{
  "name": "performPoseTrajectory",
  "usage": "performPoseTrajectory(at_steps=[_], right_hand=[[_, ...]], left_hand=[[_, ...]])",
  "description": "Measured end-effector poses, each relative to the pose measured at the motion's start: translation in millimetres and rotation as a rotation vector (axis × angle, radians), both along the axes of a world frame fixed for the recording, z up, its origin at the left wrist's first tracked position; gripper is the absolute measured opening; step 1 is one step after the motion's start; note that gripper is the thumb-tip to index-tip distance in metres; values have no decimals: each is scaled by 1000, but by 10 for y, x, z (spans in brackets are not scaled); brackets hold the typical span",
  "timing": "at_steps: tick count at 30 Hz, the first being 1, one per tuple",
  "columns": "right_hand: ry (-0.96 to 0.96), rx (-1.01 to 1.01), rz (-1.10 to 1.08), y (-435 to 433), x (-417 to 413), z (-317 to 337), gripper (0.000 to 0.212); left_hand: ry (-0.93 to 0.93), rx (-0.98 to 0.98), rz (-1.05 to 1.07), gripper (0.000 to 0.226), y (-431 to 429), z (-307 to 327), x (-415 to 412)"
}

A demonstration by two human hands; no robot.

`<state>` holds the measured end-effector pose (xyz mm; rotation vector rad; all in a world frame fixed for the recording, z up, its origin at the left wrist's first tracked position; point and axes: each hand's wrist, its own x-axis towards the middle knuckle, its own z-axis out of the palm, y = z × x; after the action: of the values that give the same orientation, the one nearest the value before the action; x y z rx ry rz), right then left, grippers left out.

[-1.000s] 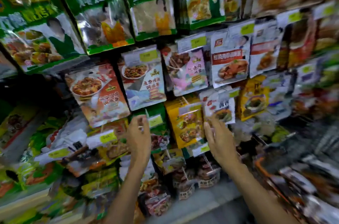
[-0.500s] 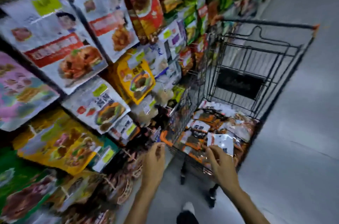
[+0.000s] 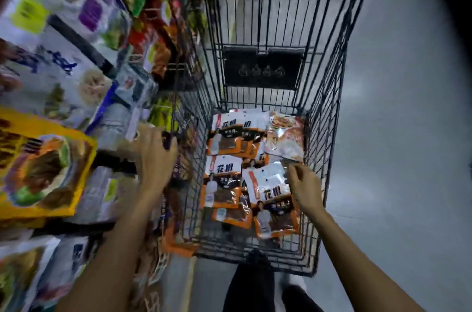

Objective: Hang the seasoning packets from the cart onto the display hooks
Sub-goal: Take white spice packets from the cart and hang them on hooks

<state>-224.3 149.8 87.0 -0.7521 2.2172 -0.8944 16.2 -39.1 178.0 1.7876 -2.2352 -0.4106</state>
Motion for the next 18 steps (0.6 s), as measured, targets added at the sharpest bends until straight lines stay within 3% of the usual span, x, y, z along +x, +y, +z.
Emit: performPoseTrajectory(at_steps=[6, 10, 13, 18], right_hand=[[6, 96, -113, -576, -399, -678, 27], [1, 163, -149, -911, -650, -1140, 35], [-36, 211, -232, -1139, -764, -1464, 37], [-46, 353, -308, -1366, -902, -1857, 52]], left_hand=[[53, 143, 34, 61, -768, -506, -140], [83, 149, 16, 56, -1016, -776, -247], [112, 133, -3, 40, -1115, -925, -252], [126, 63, -67, 38, -1166, -1015, -177]])
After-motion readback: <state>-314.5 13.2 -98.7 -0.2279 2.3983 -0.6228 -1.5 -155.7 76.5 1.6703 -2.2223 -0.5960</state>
